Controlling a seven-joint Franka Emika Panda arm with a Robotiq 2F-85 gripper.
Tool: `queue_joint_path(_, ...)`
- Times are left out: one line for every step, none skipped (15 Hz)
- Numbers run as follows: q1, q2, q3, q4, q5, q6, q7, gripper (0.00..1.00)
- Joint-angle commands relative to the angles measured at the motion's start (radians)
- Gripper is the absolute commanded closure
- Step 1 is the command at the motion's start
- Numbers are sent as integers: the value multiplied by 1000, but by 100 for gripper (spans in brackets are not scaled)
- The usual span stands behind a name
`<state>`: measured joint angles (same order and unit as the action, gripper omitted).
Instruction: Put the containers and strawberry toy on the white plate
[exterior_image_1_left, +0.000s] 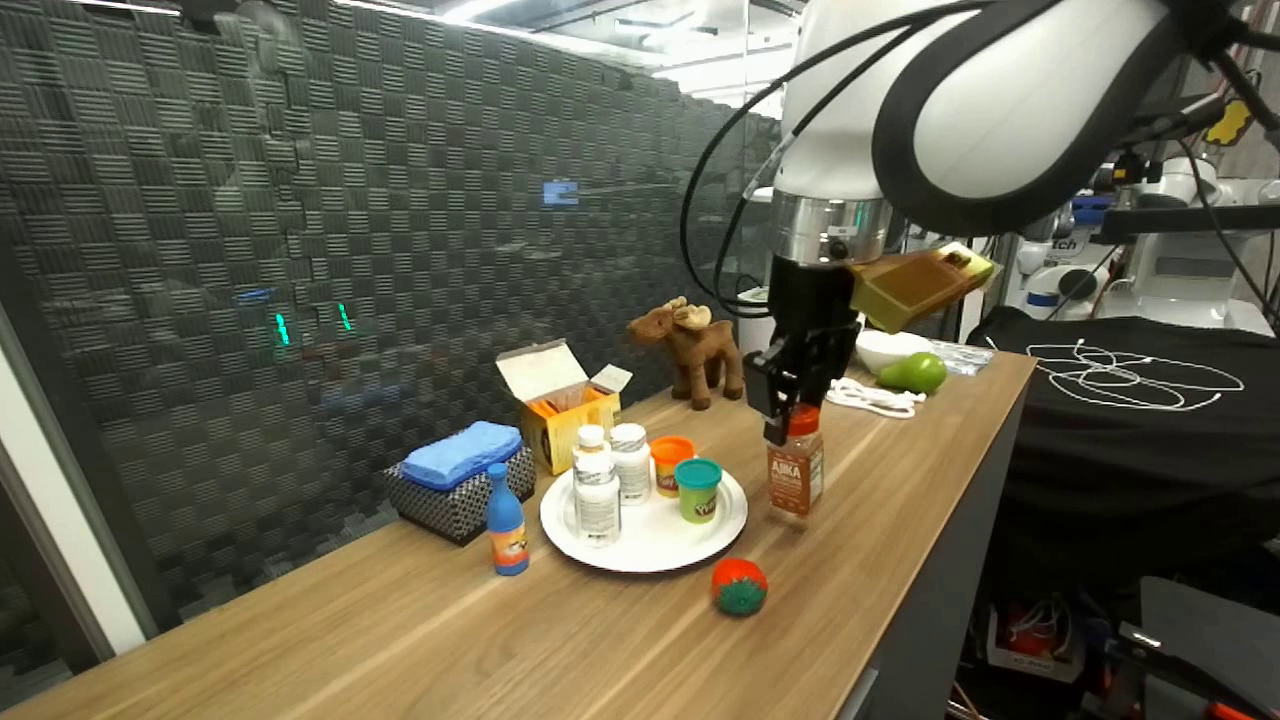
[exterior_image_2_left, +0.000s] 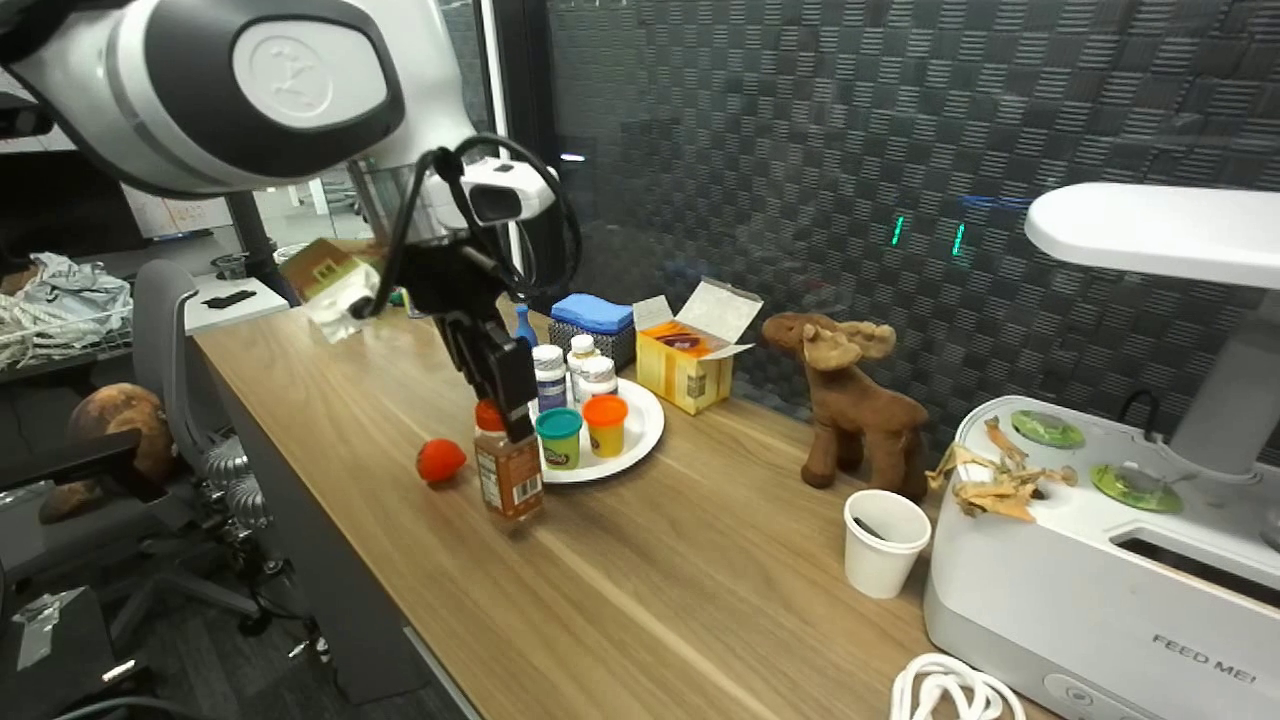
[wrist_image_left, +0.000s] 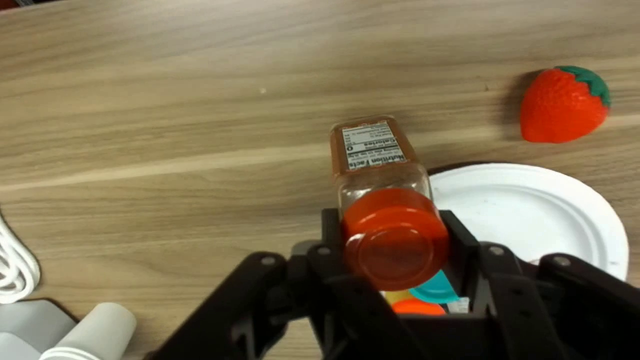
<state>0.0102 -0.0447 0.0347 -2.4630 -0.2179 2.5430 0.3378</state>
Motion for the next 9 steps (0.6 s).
queue_joint_path(33,6,36,108,17,-67,9,75)
queue_joint_path(41,22,43,136,28,-65,-6,75)
queue_joint_path(49,48,47,168,59,-59,-34,75)
queue_joint_path(55,75,49,198,85,-59,-56,75)
queue_joint_path(60,98,51,223,119,-61,-81,75)
queue_joint_path(65,124,53,250,157,-68,-109,75)
queue_joint_path(69,146,56,272,193,-75,-141,75)
queue_joint_path(71,166,58,293,223,-82,-168,75)
queue_joint_path(72,186,59,312,243,-86,-189,75)
